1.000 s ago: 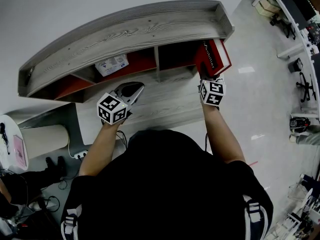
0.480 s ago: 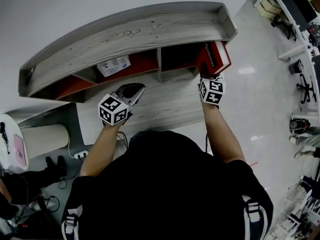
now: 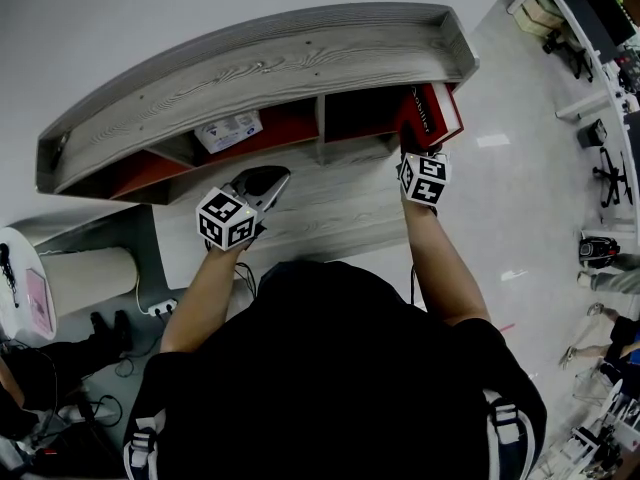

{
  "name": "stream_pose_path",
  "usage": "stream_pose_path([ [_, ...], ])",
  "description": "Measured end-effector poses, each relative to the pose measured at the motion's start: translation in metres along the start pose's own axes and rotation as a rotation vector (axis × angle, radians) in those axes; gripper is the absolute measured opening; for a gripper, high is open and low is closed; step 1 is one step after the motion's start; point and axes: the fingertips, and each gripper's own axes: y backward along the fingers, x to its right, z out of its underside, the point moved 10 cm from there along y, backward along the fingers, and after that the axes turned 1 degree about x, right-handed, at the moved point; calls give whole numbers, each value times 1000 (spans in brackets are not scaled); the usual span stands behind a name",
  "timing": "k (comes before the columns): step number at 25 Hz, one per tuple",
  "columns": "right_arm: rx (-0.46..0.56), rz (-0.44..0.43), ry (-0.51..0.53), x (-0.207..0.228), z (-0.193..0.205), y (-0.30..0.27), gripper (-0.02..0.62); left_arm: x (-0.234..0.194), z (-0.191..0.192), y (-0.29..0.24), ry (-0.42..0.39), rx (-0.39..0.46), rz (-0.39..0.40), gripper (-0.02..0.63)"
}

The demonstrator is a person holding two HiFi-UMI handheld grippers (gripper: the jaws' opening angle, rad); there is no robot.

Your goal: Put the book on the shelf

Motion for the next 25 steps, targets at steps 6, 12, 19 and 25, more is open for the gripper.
stream_pose_path([
  [6,-2,7,5,3,-4,-6,267,-2,3,0,9,-5,0,23],
  [12,-7,10,10,3,-6,-10,308,-2,6,2,12,-9,3,23],
  [19,-13,23,9,4,-6,-21,324,-5,10,1,16,-13,4,23],
  [25,-35,18,7,7,-5,-32,354,-7,11,0,20,-15,8,23],
])
